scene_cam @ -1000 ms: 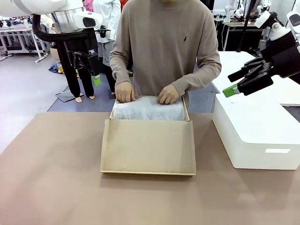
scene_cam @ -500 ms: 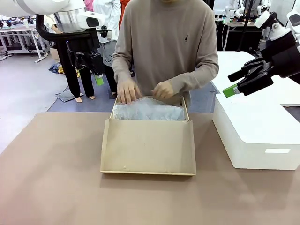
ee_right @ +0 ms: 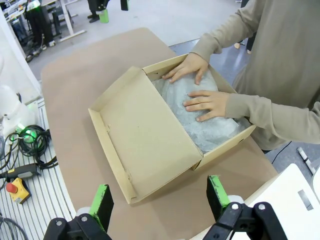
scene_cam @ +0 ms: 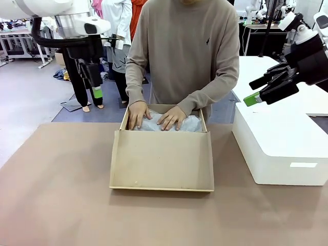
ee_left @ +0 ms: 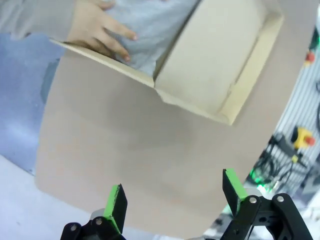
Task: Pack the shoes into the box.
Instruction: Close the Shoes Box.
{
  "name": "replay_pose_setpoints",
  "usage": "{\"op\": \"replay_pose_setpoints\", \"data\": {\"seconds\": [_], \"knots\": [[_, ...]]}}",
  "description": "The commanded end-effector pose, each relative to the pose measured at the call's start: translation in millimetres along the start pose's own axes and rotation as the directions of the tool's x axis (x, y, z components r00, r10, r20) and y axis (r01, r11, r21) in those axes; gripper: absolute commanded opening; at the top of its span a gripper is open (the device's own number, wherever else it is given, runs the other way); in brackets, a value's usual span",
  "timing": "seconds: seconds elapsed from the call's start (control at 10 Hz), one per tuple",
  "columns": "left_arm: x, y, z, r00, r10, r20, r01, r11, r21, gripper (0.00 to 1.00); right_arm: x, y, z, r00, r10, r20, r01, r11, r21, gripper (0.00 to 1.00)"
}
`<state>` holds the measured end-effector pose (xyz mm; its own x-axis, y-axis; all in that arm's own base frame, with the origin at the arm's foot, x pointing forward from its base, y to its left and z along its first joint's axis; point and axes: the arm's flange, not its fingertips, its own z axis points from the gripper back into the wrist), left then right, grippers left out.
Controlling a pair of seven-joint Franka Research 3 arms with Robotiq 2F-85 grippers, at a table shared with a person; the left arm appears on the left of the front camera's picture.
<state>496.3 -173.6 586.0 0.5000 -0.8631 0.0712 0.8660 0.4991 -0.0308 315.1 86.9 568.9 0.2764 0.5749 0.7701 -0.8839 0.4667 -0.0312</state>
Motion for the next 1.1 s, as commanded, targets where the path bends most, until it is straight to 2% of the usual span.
{"op": "replay_pose_setpoints", "data": {"seconds": [0.0, 0.3, 0.4, 0.5, 1.0], "knots": [[-20.0, 21.9, 8.4, 0.983, -0.179, -0.038, 0.18, 0.983, 0.018, 1.0, 0.1, -3.4, -1.6, 1.0, 0.018, 0.026, -0.018, 1.0, 0.018, 1.0], [-44.5, 48.6, 0.6, 0.932, -0.362, 0.032, 0.361, 0.932, 0.02, 1.0, 0.1, -3.4, -1.6, 1.0, 0.018, 0.026, -0.018, 1.0, 0.018, 1.0], [-49.2, 57.9, 1.9, 0.933, -0.332, 0.141, 0.343, 0.938, -0.061, 1.0, 0.1, -3.4, -1.6, 1.0, 0.018, 0.026, -0.018, 1.0, 0.018, 1.0], [-37.8, 41.1, 5.6, 0.952, -0.304, -0.015, 0.304, 0.952, 0.017, 1.0, 0.1, -3.4, -1.6, 1.0, 0.018, 0.026, -0.018, 1.0, 0.018, 1.0], [-37.8, 41.1, 5.6, 0.952, -0.304, -0.015, 0.304, 0.952, 0.017, 1.0, 0.1, -3.4, -1.6, 1.0, 0.018, 0.026, -0.018, 1.0, 0.018, 1.0]]}}
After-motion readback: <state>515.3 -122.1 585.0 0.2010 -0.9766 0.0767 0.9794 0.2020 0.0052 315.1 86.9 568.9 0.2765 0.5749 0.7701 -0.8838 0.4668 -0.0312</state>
